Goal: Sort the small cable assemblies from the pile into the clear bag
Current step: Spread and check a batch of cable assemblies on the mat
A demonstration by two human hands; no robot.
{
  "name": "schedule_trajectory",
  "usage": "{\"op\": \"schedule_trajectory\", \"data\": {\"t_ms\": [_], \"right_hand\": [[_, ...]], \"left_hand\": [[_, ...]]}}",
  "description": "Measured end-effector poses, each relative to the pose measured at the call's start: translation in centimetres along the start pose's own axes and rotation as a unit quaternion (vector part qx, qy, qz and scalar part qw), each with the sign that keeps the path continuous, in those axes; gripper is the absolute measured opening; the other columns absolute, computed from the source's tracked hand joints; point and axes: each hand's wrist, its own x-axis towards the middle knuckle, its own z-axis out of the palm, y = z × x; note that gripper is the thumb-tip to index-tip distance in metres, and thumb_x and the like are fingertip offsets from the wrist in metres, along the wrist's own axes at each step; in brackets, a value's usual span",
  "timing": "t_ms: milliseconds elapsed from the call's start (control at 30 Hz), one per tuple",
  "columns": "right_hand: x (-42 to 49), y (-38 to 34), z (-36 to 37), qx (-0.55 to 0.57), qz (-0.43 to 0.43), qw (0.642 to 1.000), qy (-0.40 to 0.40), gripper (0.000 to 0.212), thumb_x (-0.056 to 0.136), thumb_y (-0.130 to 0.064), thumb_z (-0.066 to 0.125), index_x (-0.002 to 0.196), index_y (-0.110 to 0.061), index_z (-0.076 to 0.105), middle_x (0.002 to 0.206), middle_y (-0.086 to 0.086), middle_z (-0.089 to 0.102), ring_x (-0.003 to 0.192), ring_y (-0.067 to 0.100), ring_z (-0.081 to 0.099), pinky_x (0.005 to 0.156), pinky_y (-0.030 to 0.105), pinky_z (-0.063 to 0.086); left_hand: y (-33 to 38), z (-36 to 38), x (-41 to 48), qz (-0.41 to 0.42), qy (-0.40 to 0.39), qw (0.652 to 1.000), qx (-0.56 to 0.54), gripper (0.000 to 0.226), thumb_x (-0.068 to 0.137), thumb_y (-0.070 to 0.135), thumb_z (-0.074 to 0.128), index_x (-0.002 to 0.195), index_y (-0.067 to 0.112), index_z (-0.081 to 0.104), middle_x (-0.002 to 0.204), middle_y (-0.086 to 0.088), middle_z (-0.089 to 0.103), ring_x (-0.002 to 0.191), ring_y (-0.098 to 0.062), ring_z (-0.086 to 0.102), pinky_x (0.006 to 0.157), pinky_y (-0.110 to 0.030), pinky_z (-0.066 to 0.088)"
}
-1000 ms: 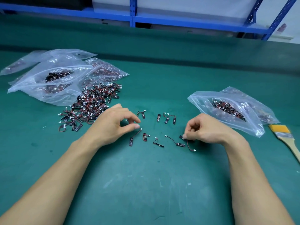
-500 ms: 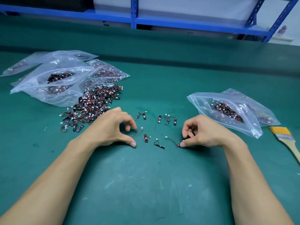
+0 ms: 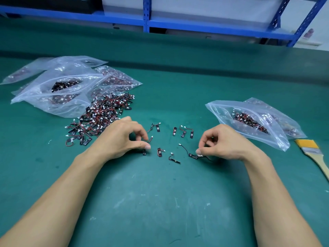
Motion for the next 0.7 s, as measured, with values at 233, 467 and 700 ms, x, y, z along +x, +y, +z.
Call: {"op": "schedule_trajectory", "data": {"t_ms": [233, 467, 700], "right_hand": [[0.2, 0.1, 0.1, -0.012, 0.001, 1.000, -0.003, 0.010, 0.074, -0.025, 0.078, 0.078, -0.028, 0.070, 0.054, -0.007, 0.052, 0.048, 0.008, 0.042, 0.053, 0.020, 0.039], [-0.5, 0.9, -1.0, 0.001, 0.043, 0.999, -0.032, 0.021, 0.074, -0.014, 0.076, 0.089, -0.024, 0.065, 0.068, -0.004, 0.070, 0.047, 0.006, 0.051, 0.049, 0.012, 0.038], [-0.1, 0.7, -0.5, 0.006, 0.065, 0.997, -0.037, 0.020, 0.074, -0.022, 0.086, 0.085, -0.019, 0.069, 0.069, -0.003, 0.073, 0.051, 0.007, 0.062, 0.052, 0.015, 0.044]], "left_hand": [[3.8, 1.8, -0.1, 0.109, -0.013, 0.994, -0.006, 0.017, 0.082, 0.043, 0.078, 0.091, 0.029, 0.075, 0.077, 0.018, 0.061, 0.079, -0.009, 0.047, 0.073, -0.033, 0.046], [5.5, 3.8, -0.4, 0.156, -0.094, 0.980, 0.082, 0.023, 0.093, 0.053, 0.061, 0.110, 0.041, 0.071, 0.089, 0.016, 0.054, 0.084, 0.000, 0.032, 0.074, -0.024, 0.026], [5.4, 3.8, -0.5, 0.150, -0.099, 0.977, 0.114, 0.029, 0.094, 0.056, 0.056, 0.114, 0.041, 0.069, 0.102, 0.016, 0.058, 0.092, -0.007, 0.044, 0.077, -0.025, 0.029]]}}
